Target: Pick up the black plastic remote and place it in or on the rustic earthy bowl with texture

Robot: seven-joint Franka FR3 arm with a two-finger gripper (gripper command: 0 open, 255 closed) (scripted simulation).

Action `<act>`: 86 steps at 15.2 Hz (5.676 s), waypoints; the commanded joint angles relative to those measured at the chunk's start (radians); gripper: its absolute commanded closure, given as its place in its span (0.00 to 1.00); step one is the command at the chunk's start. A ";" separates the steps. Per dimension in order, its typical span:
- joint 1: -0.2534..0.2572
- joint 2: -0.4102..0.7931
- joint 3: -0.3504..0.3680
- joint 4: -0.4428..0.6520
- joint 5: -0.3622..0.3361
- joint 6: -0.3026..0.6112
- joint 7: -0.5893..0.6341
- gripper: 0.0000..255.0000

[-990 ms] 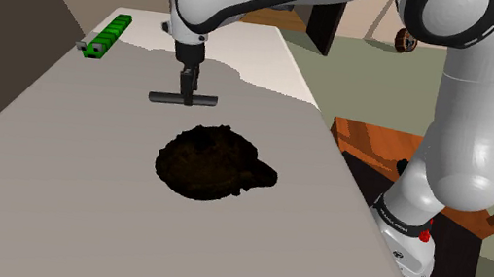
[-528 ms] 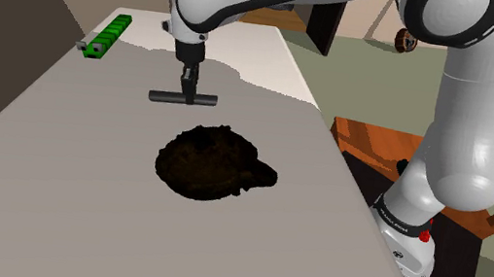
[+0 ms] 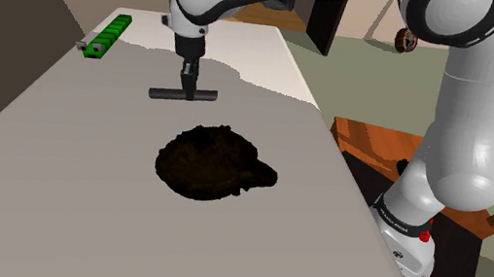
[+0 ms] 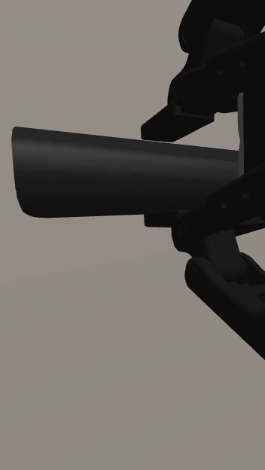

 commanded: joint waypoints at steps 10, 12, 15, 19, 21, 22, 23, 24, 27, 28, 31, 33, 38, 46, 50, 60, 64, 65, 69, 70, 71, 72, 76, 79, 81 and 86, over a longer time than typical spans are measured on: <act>0.001 -0.023 0.001 0.114 0.000 -0.137 0.008 1.00; 0.001 -0.024 0.001 0.139 0.000 -0.163 0.009 1.00; 0.001 -0.023 0.002 0.180 0.000 -0.204 0.011 1.00; 0.002 -0.019 0.002 0.241 -0.001 -0.260 0.015 1.00; 0.003 -0.015 0.002 0.274 -0.002 -0.289 0.016 1.00; 0.003 -0.012 0.002 0.292 -0.002 -0.303 0.017 1.00; 0.003 -0.009 0.002 0.310 -0.002 -0.318 0.018 1.00; 0.004 -0.006 0.002 0.328 -0.002 -0.334 0.019 1.00; 0.005 0.007 0.003 0.389 -0.004 -0.381 0.022 1.00; 0.006 0.013 0.003 0.410 -0.004 -0.397 0.023 1.00; 0.021 -0.066 0.012 0.301 0.001 -0.365 0.049 1.00; 0.037 -0.138 0.023 0.195 0.006 -0.329 0.076 1.00; 0.077 -0.290 0.057 -0.015 0.023 -0.265 0.148 1.00; 0.147 -0.479 0.127 -0.250 0.061 -0.205 0.277 1.00; 0.184 -0.554 0.169 -0.334 0.086 -0.187 0.348 1.00; 0.218 -0.602 0.211 -0.479 0.111 -0.082 0.402 1.00; 0.219 -0.596 0.214 -0.527 0.113 -0.029 0.398 1.00; 0.219 -0.596 0.215 -0.532 0.113 -0.023 0.398 1.00; 0.219 -0.595 0.215 -0.531 0.113 -0.023 0.398 1.00; 0.219 -0.595 0.215 -0.531 0.113 -0.023 0.398 1.00; 0.219 -0.595 0.215 -0.531 0.113 -0.023 0.398 1.00; 0.219 -0.595 0.215 -0.531 0.113 -0.023 0.398 1.00; 0.219 -0.595 0.215 -0.531 0.113 -0.023 0.398 0.00; 0.217 -0.600 0.211 -0.502 0.112 -0.057 0.398 0.00; 0.214 -0.604 0.205 -0.439 0.109 -0.124 0.399 0.00; 0.213 -0.604 0.203 -0.413 0.108 -0.150 0.400 0.00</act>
